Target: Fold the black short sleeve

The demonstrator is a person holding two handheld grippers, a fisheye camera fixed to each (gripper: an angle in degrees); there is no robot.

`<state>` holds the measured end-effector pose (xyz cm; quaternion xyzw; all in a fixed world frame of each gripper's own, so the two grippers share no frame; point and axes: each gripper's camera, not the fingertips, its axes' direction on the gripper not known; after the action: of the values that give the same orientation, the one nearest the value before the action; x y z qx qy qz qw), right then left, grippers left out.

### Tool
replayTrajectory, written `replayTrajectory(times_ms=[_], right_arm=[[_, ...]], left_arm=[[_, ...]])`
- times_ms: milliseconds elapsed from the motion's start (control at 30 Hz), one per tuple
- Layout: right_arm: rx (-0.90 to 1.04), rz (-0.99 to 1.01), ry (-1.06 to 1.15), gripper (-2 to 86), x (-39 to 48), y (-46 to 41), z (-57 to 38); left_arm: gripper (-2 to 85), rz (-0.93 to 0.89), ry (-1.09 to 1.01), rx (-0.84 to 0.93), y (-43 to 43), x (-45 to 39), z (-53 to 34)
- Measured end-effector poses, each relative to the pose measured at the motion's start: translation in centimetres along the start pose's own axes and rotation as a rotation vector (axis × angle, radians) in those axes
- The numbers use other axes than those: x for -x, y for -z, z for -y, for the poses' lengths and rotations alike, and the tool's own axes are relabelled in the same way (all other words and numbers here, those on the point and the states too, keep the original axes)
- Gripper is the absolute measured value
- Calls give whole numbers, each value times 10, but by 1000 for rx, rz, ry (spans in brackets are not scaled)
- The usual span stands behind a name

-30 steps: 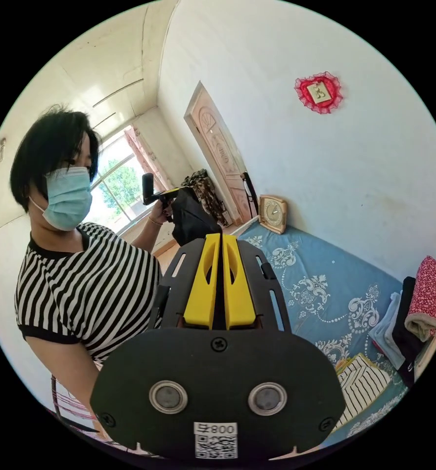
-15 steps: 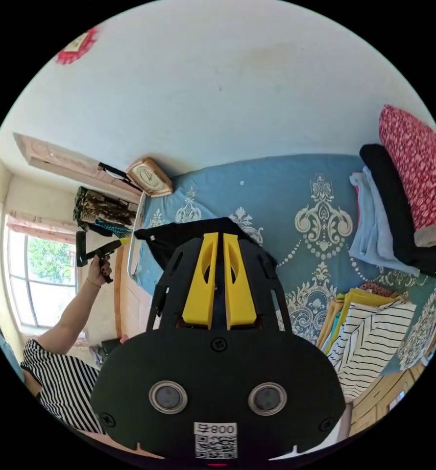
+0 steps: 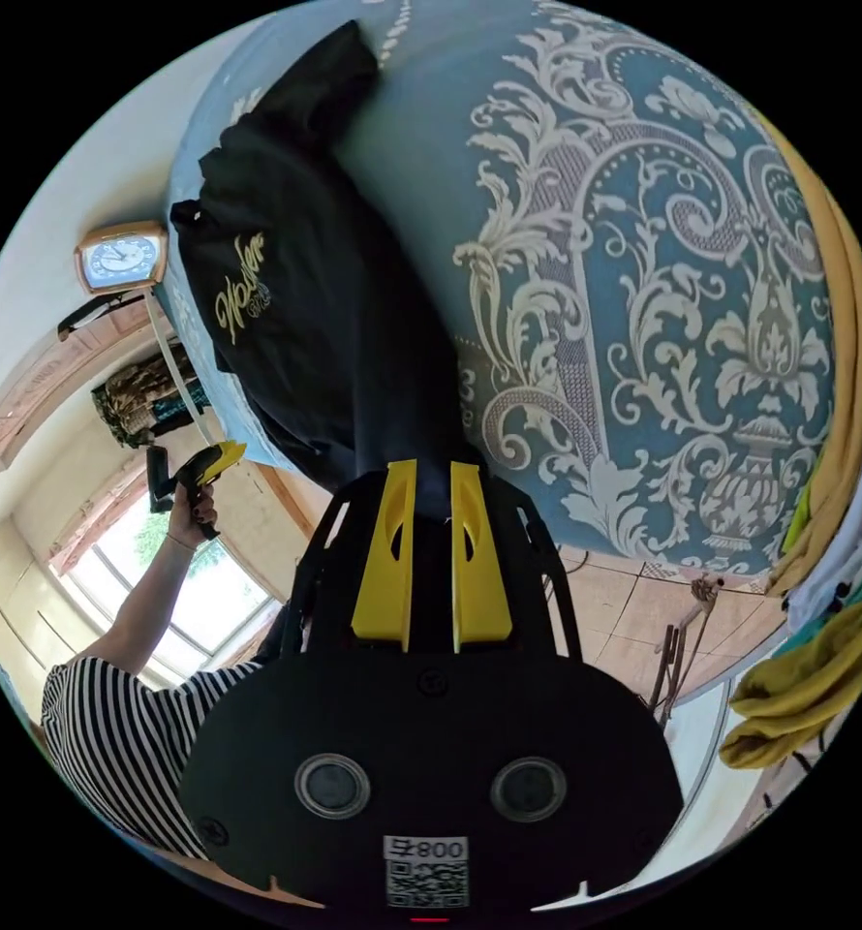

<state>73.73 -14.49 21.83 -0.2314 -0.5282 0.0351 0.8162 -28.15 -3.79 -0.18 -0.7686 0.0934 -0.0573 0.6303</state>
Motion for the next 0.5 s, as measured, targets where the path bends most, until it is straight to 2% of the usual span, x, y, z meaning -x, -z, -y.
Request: replayTrajectory(times_ms=[300, 367, 500], right_arm=[[-32, -123, 1, 27, -25, -36, 44], [-25, -72, 13, 13, -30, -37, 50], [-11, -9, 20, 5, -31, -31, 51]], left_arm=[[76, 172, -81, 77, -28, -16, 132], [46, 129, -143, 97, -22, -13, 143], [29, 26, -130, 97, 1, 3, 136]])
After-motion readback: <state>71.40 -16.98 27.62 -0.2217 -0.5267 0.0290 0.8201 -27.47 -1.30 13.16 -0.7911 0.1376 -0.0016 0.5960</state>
